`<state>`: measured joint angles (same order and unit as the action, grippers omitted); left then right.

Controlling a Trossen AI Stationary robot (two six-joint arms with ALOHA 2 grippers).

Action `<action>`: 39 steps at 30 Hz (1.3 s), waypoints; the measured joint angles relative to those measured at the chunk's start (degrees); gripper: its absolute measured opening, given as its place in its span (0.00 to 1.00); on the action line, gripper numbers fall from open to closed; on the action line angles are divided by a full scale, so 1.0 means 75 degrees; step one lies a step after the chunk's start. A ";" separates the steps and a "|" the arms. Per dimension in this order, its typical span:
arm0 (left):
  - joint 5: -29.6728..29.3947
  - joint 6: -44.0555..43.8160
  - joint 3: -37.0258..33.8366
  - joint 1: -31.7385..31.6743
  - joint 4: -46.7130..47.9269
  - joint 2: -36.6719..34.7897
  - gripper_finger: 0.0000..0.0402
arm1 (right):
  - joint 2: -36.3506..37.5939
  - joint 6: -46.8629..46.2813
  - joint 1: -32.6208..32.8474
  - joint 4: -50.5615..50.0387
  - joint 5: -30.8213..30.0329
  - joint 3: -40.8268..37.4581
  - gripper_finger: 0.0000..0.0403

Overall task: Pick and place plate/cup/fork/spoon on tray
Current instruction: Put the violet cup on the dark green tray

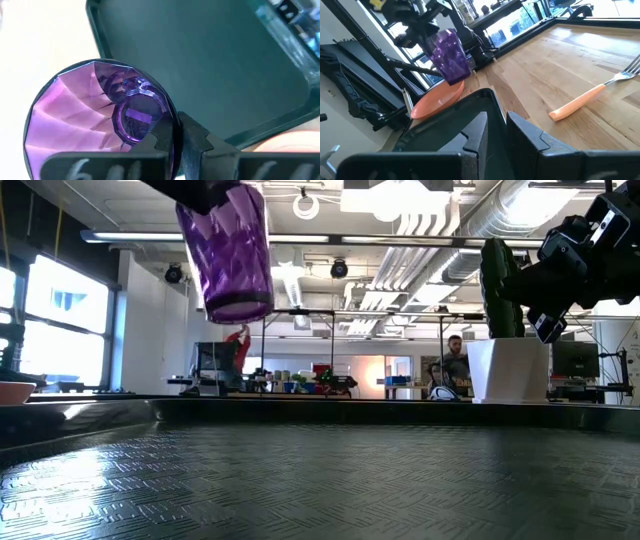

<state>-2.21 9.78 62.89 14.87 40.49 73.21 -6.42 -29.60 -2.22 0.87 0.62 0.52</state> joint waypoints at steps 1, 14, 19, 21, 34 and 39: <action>-0.0028 -0.0191 0.0000 0.0035 0.0011 0.0088 0.02 | 0.0000 0.0002 -0.0001 0.0000 0.0000 0.0002 0.16; -0.0446 -0.2191 0.1207 0.0362 0.1118 0.1910 0.02 | 0.0000 0.0003 -0.0003 0.0001 0.0000 -0.0001 0.16; -0.0461 -0.2924 0.1204 0.0629 0.1061 0.2383 0.02 | 0.0000 0.0000 -0.0001 0.0001 0.0000 0.0000 0.16; -0.0549 -0.3213 0.1204 0.0722 0.1032 0.2532 0.02 | 0.0000 0.0003 0.0000 0.0001 0.0000 -0.0001 0.16; -0.0644 -0.3961 0.1195 0.0833 0.0711 0.3035 0.01 | -0.0012 0.0000 -0.0003 0.0001 0.0000 0.0001 0.16; -0.0617 -0.3954 0.1198 0.0833 0.0712 0.3057 0.01 | -0.0037 0.0002 -0.0002 0.0001 0.0000 0.0001 0.16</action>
<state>-6.84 -19.88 71.88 21.12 45.83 96.14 -6.69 -29.59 -2.24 0.89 0.62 0.53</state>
